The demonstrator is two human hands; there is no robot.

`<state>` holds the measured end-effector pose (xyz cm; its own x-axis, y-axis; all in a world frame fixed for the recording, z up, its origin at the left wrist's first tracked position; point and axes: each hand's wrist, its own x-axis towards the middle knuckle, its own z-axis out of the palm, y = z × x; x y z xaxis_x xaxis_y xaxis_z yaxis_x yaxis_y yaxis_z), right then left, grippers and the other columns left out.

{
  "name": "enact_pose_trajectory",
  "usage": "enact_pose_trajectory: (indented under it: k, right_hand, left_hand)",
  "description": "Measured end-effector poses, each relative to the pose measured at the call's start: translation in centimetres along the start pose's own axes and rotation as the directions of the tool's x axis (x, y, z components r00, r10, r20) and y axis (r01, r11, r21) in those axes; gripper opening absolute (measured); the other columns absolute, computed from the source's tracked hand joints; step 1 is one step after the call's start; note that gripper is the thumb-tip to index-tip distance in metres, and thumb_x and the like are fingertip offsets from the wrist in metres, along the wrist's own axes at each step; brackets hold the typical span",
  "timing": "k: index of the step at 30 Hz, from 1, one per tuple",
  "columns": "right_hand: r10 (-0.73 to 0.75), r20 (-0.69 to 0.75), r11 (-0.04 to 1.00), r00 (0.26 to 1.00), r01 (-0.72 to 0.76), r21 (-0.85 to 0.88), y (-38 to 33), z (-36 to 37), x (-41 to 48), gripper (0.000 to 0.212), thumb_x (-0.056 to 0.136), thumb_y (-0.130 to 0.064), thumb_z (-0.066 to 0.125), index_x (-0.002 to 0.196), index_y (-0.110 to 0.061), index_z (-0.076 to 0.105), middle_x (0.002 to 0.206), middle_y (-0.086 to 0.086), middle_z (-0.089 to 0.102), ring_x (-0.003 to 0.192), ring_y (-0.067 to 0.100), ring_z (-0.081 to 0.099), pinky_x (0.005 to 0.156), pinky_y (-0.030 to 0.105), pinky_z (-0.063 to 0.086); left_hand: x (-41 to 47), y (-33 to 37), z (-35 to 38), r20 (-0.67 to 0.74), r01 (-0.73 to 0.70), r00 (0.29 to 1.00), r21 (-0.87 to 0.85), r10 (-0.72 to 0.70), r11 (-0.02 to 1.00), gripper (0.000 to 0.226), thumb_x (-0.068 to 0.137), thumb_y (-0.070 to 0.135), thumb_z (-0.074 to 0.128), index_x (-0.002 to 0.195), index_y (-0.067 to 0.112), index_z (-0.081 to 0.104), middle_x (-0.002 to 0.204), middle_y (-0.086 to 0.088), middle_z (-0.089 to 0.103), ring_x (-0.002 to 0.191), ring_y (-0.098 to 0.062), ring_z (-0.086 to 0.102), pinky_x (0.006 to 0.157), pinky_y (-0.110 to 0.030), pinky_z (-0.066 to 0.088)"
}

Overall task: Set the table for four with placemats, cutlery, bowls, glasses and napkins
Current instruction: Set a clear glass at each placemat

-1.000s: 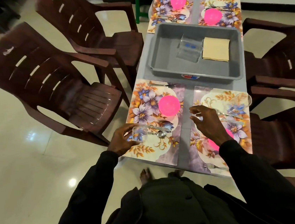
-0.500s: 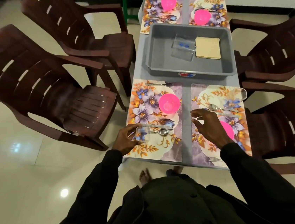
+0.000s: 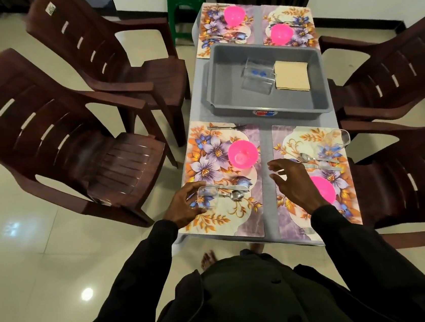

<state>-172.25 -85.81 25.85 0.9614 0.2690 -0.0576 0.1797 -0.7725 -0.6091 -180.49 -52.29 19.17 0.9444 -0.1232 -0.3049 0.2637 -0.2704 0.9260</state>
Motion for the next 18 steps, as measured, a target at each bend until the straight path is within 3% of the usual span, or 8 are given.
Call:
enact_pose_trajectory:
  k: [4, 11, 15, 18]
  right_hand:
    - [-0.016, -0.004, 1.000, 1.000, 0.016, -0.003, -0.7, 0.4, 0.2, 0.032, 0.094, -0.011, 0.071, 0.125, -0.011, 0.067, 0.121, 0.005, 0.070, 0.102, 0.017, 0.066, 0.091, 0.037, 0.058]
    - [-0.025, 0.010, 1.000, 1.000, 0.025, 0.016, -1.9, 1.3, 0.8, 0.030, 0.094, -0.010, 0.070, 0.124, -0.009, 0.067, 0.119, 0.007, 0.071, 0.102, 0.018, 0.066, 0.092, 0.036, 0.057]
    - [0.014, 0.016, 0.999, 1.000, -0.015, 0.038, -2.3, 1.6, 0.8, 0.030, 0.095, -0.012, 0.069, 0.125, -0.011, 0.067, 0.121, 0.006, 0.070, 0.104, 0.016, 0.065, 0.092, 0.030, 0.054]
    - [0.026, 0.010, 0.998, 1.000, -0.027, 0.049, -2.4, 1.4, 0.5, 0.031, 0.095, -0.013, 0.068, 0.126, -0.012, 0.066, 0.123, 0.005, 0.070, 0.106, 0.016, 0.065, 0.094, 0.029, 0.053]
  left_hand:
    - [0.0, 0.4, -0.9, -0.016, -0.028, 0.999, 0.033, 0.028, 0.999, 0.072, 0.071, 0.030, 0.088, 0.135, 0.022, 0.057, 0.140, 0.001, 0.059, 0.128, -0.015, 0.057, 0.107, -0.028, 0.048]
    - [-0.1, 1.6, -2.0, -0.006, -0.073, 0.997, 0.083, 0.074, 0.994, 0.068, 0.074, 0.030, 0.087, 0.134, 0.022, 0.057, 0.138, 0.001, 0.059, 0.123, 0.001, 0.057, 0.099, -0.010, 0.045]
    - [-0.2, 1.9, -2.1, 0.002, -0.088, 0.996, 0.114, 0.088, 0.990, 0.069, 0.073, 0.035, 0.086, 0.134, 0.024, 0.056, 0.138, 0.002, 0.059, 0.122, -0.009, 0.059, 0.099, -0.010, 0.045]
    - [0.0, 2.0, -2.1, 0.022, -0.099, 0.995, 0.139, 0.097, 0.985, 0.072, 0.069, 0.045, 0.087, 0.132, 0.034, 0.055, 0.138, 0.006, 0.059, 0.123, -0.007, 0.059, 0.100, -0.016, 0.047]
